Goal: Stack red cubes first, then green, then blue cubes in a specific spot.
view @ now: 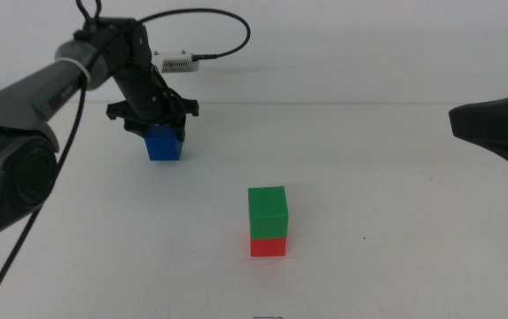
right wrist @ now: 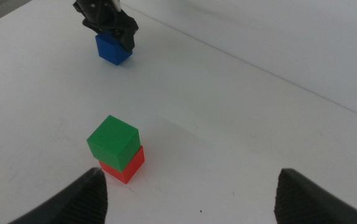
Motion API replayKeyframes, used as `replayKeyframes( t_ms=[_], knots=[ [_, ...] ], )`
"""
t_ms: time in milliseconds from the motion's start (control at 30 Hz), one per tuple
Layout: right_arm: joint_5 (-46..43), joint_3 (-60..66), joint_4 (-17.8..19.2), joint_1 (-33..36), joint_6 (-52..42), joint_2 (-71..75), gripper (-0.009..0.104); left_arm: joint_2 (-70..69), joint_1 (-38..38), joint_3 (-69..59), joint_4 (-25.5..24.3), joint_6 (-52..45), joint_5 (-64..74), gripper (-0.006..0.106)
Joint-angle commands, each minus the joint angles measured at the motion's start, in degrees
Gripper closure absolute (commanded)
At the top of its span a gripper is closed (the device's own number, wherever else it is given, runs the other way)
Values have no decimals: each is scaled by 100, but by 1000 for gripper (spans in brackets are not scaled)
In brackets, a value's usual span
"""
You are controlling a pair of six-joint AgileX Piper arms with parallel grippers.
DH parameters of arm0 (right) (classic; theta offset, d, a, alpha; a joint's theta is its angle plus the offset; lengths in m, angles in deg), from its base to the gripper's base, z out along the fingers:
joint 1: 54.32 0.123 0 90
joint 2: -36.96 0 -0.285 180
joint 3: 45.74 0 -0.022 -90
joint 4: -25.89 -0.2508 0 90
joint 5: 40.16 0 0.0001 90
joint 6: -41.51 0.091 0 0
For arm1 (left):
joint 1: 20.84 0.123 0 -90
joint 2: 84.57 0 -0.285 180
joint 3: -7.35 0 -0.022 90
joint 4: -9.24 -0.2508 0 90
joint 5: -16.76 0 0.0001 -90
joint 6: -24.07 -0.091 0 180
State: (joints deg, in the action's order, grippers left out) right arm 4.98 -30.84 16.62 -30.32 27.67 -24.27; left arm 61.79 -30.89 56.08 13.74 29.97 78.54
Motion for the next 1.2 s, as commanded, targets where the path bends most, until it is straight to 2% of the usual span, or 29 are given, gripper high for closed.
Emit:
replayKeyframes(
  t_ms=[0,133,267,400,567,867,1167],
  knots=[
    [-396,-142,-43,-16,-70,46,10,-691,-3,170,121,-126,241,102],
    [-396,-142,-43,-16,-70,46,10,-1272,-69,-206,121,-90,514,102],
    [-396,-142,-43,-16,-70,46,10,-2322,-228,-1409,35,169,201,102],
    [-396,-142,-43,-16,-70,46,10,-3571,-486,-3050,-112,673,-427,102],
    [-396,-142,-43,-16,-70,46,10,-4672,-1053,-4131,-450,1603,-652,102],
    [-396,-142,-43,-16,-70,46,10,-4527,-2636,-3722,-1686,3174,2,102],
    [-396,-142,-43,-16,-70,46,10,-3680,-3147,-2870,-1703,3480,229,102]
  ],
)
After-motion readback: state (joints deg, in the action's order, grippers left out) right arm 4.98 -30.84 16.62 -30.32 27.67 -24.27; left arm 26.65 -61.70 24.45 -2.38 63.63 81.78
